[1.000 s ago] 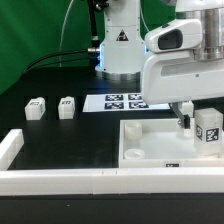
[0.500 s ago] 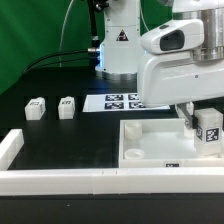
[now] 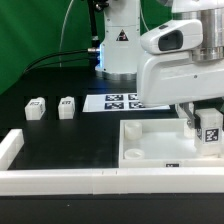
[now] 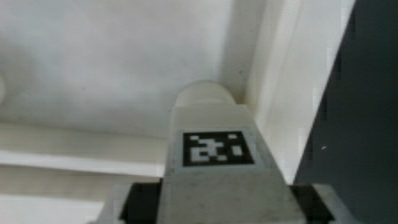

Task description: Assemble one leg

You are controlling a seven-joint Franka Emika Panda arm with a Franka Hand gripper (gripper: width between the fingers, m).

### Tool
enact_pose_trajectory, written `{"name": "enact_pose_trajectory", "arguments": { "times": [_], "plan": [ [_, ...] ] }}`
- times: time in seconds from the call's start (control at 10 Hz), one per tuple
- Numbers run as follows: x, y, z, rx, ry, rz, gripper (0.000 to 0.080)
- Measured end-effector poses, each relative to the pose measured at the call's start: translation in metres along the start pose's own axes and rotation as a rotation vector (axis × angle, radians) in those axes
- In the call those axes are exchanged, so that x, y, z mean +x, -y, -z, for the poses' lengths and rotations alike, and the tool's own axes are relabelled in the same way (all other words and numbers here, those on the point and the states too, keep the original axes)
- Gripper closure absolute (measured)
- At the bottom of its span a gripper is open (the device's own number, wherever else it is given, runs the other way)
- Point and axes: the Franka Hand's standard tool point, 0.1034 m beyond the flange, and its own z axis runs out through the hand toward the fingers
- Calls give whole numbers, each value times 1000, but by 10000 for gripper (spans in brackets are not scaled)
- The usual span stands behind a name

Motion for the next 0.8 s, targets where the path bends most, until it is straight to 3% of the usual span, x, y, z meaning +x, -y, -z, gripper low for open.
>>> {"name": "enact_pose_trajectory", "arguments": {
  "times": [0.1, 0.8],
  "plan": [
    [0, 0, 0, 2, -2, -24, 509],
    [0, -3, -1, 35, -14, -850, 508]
  ]
}}
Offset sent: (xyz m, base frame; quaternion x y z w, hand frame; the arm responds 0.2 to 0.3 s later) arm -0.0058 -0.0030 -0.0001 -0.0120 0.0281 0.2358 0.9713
